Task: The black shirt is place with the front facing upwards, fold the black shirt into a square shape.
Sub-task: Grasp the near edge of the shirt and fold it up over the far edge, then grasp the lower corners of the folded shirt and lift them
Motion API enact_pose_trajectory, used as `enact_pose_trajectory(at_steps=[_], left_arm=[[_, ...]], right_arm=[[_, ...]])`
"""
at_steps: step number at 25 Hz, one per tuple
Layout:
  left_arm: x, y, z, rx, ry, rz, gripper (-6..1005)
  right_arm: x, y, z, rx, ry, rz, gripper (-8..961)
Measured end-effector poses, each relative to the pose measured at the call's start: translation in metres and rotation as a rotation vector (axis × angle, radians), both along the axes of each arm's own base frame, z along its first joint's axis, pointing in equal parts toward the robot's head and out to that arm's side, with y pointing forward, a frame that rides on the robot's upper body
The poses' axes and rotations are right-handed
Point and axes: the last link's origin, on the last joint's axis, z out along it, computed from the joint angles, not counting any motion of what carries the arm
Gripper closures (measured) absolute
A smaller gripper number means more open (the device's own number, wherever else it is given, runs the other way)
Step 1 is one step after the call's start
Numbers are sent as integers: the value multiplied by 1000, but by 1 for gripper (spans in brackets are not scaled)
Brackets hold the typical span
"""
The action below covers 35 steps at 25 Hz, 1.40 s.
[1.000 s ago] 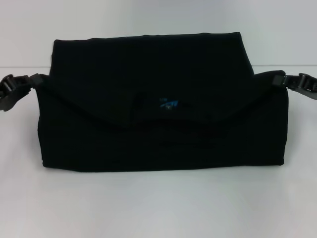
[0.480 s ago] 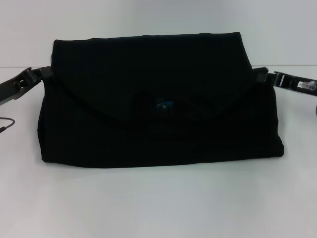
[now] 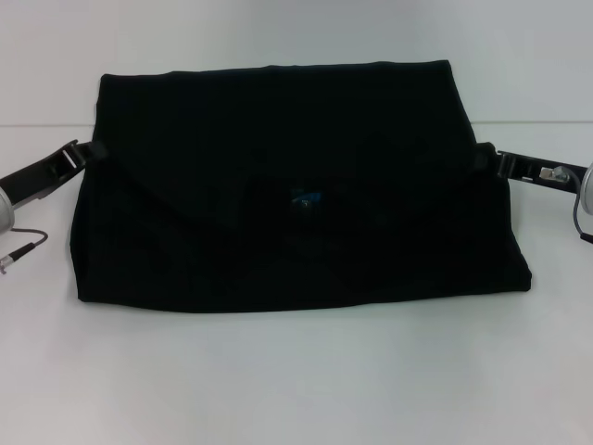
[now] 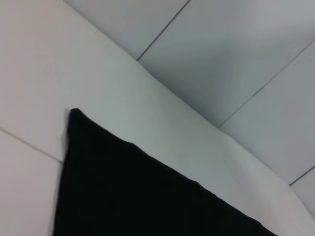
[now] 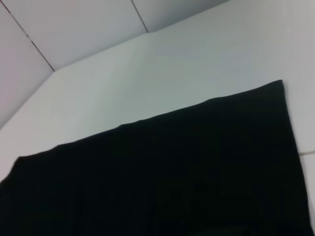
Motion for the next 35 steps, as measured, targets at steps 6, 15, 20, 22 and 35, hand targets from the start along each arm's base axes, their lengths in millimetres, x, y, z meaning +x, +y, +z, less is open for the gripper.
enact_pose_trajectory(at_steps=[6,15,20,22,35], left_arm=[[-3,-2,1,7,-26,19,872],[-16,-30,29,-50,-183,-1,652],[-18,-49,39,-234,-190,-28,520],[-19,-55,40,-299,-173,-17,467],[-18,-53,25,-464,19,-5,195]], right_arm=[[6,-6,3,-22,8,4,789],[19,-32,27,-24,138,78,424],[6,-64,29,-134,112,390,310],[0,-75,24,-191,82,513,264],[-12,-111,-35,-369,-61,813,40]])
